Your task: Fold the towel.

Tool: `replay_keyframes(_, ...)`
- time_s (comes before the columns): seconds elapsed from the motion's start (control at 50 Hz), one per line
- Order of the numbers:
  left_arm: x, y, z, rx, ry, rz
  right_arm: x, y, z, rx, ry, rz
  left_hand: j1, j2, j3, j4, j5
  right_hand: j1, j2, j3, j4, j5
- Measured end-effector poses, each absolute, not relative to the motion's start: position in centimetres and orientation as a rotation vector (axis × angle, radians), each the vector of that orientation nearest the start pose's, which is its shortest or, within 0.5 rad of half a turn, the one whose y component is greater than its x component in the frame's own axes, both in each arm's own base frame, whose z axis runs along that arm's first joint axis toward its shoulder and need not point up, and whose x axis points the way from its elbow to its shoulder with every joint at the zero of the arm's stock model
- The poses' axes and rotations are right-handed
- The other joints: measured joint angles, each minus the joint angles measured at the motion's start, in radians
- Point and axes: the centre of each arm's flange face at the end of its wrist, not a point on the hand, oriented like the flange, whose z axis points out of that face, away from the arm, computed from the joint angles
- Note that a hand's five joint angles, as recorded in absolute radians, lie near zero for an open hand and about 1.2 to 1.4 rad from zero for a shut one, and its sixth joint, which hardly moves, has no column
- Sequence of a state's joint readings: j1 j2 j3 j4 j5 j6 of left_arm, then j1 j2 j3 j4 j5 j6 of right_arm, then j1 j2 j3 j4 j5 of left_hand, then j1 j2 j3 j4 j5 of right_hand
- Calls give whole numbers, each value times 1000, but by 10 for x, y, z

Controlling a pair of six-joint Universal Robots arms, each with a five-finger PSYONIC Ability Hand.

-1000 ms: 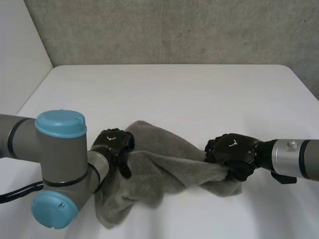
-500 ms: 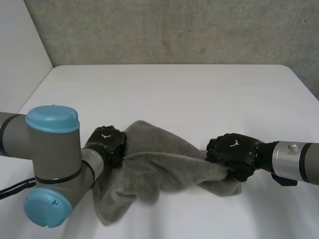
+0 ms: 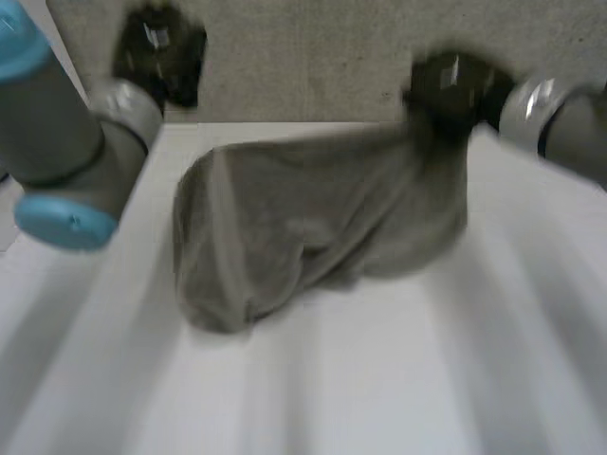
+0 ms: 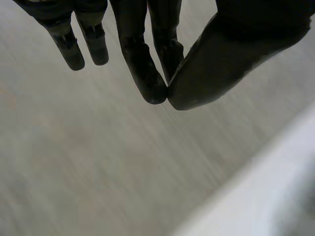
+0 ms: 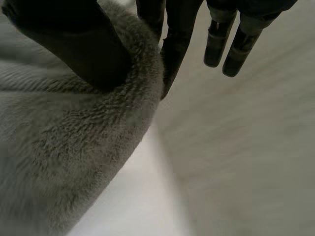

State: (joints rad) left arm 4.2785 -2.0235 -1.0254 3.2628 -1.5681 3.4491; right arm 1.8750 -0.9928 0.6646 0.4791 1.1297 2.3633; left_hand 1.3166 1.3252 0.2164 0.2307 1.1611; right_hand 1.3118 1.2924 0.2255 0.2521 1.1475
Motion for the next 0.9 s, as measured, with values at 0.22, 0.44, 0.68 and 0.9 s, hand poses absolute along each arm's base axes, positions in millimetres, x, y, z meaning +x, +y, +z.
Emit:
replay_keyframes(0.22,-264,-296,440,472,1265,-3018,281,-305,421,-1078,1357,-2498,0,0,0,0,0,1,9,0,0,4)
replay_keyframes(0.44,-258,-289,341,734,1605,-2836,271,-270,319,-1259,1687,-2141,0,1,0,0,0,2,9,0,0,4)
replay_keyframes(0.68,-289,-262,198,937,2314,-2487,270,-223,265,-1408,1761,-1880,-708,-719,0,0,-760,2,9,0,0,4)
replay_keyframes(0.9,-295,-266,180,875,2477,-2427,270,-190,261,-1442,1799,-1724,-708,-722,0,0,-769,-244,-242,0,0,-249)
